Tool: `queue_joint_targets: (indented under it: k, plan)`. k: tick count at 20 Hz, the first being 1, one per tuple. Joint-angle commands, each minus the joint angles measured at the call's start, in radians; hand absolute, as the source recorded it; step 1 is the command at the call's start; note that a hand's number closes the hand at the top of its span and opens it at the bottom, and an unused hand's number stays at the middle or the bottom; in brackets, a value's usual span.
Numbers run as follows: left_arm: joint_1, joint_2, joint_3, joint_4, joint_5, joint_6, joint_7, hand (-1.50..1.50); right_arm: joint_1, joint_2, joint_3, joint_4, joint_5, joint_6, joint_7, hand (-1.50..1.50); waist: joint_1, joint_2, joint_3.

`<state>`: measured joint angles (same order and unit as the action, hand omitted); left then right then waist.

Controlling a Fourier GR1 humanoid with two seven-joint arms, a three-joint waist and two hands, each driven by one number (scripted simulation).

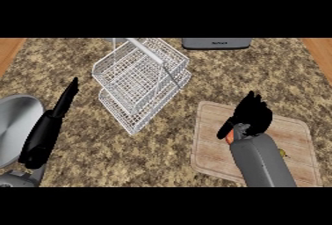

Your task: Pick the squash from the cutting board and place it in the tiered basket

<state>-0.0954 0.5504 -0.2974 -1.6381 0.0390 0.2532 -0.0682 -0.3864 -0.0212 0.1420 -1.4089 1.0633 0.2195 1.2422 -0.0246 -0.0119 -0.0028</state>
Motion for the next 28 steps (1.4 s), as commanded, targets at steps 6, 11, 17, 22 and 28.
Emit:
queue_joint_targets:
  k: [6, 11, 17, 22, 28]
  plan:
    - [-0.029, -0.045, -0.018, 0.005, -0.038, 0.001, 0.011, 0.0, 0.104, 0.021, 0.004, -0.116, 0.032, 0.073, 0.245, -1.5, 0.013, 0.008, 0.002]
    - [-0.036, -0.016, 0.035, 0.026, -0.008, -0.046, -0.009, 0.0, 0.101, 0.021, 0.007, -0.1, 0.033, 0.067, 0.245, -1.5, 0.027, 0.011, 0.001]
    - [-0.027, -0.091, -0.023, -0.004, -0.074, -0.001, 0.033, 0.0, 0.124, 0.021, 0.005, -0.069, 0.04, -0.012, 0.225, -1.5, 0.03, 0.011, 0.003]
    - [-0.031, -0.075, 0.013, 0.041, -0.062, -0.049, -0.009, 0.0, 0.131, 0.021, 0.021, -0.03, -0.012, -0.001, 0.185, 1.5, 0.031, 0.013, 0.002]
    - [-0.023, -0.103, 0.028, -0.031, -0.102, -0.057, 0.061, 0.0, 0.144, 0.021, 0.065, -0.06, 0.066, -0.072, 0.081, 1.5, 0.028, 0.011, 0.003]
